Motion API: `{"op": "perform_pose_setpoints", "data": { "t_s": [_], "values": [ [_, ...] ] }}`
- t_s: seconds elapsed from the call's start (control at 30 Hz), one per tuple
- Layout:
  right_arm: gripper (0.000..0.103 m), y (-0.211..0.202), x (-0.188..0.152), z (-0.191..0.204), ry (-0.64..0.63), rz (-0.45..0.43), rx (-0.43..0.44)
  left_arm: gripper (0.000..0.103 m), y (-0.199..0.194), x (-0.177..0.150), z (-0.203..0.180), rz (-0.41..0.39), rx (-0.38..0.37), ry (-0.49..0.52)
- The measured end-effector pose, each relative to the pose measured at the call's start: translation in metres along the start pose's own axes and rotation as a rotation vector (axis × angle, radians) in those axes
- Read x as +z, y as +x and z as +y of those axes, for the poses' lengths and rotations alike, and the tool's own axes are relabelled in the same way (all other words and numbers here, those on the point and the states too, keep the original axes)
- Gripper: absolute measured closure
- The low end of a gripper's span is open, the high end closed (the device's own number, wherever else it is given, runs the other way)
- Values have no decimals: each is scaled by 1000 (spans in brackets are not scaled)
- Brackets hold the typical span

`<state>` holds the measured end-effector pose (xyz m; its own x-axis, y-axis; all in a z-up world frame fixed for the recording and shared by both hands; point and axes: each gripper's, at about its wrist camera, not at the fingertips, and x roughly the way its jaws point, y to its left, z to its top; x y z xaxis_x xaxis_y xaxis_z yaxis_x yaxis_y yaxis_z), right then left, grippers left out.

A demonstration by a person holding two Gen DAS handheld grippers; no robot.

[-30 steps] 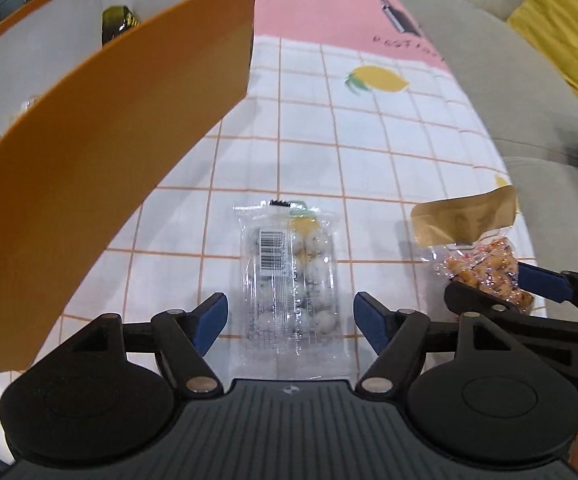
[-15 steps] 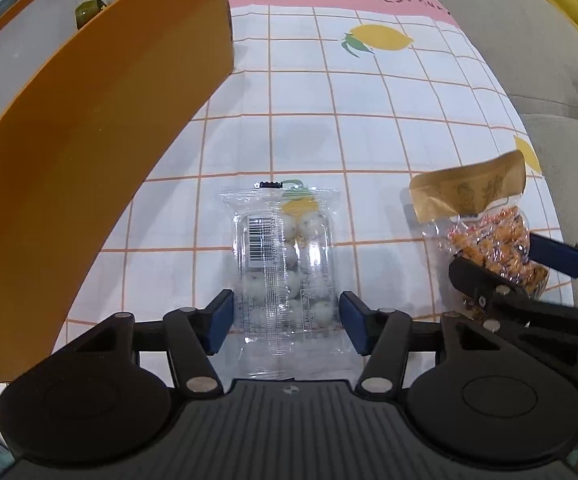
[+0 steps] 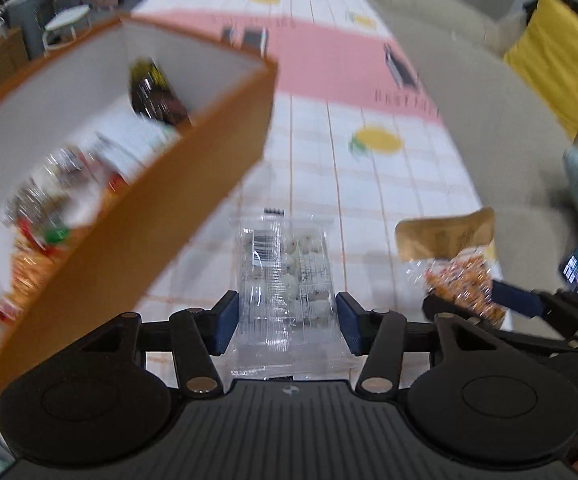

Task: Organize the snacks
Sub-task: 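Lift both packs and carry them over the orange box, then open both tools to drop the quail-egg and peanut packs into the box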

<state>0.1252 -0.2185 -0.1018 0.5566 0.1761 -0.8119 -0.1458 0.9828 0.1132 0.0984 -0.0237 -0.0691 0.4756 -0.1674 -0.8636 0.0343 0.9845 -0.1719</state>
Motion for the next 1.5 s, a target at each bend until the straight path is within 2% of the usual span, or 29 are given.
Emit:
{"op": "perform_pose_setpoints", "data": {
  "t_s": [0.17, 0.33, 0.43, 0.53, 0.67, 0.77, 0.87, 1.07, 1.37, 1.5],
  "values": [
    [40, -16, 24, 20, -11, -53, 75, 43, -40, 20, 22, -99, -11, -43],
    [40, -28, 52, 53, -67, -108, 151, 43, -62, 32, 44, -107, -118, -111],
    [40, -33, 68, 77, -116, -144, 184, 44, -79, 34, 51, -159, -97, -113],
    [40, -36, 84, 93, -150, -178, 192, 44, -87, 41, 72, -182, -124, -156],
    [40, -35, 101, 110, -173, -190, 221, 44, -93, 49, 99, -213, -57, -179],
    [40, -26, 113, 130, -229, -183, 243, 44, -88, 56, 118, -199, -37, -194],
    [40, -11, 122, 153, -294, -159, 270, 44, -81, 59, 132, -183, 25, -182],
    [40, 26, 130, 195, -461, -105, 274, 44, -53, 62, 157, -98, 97, -158],
    [40, 70, 134, 215, -641, -48, 261, 44, -23, 65, 175, -15, 143, -115],
    [44, 94, 140, 221, -652, 3, 241, 43, -9, 65, 177, 26, 174, -83]
  ]
}}
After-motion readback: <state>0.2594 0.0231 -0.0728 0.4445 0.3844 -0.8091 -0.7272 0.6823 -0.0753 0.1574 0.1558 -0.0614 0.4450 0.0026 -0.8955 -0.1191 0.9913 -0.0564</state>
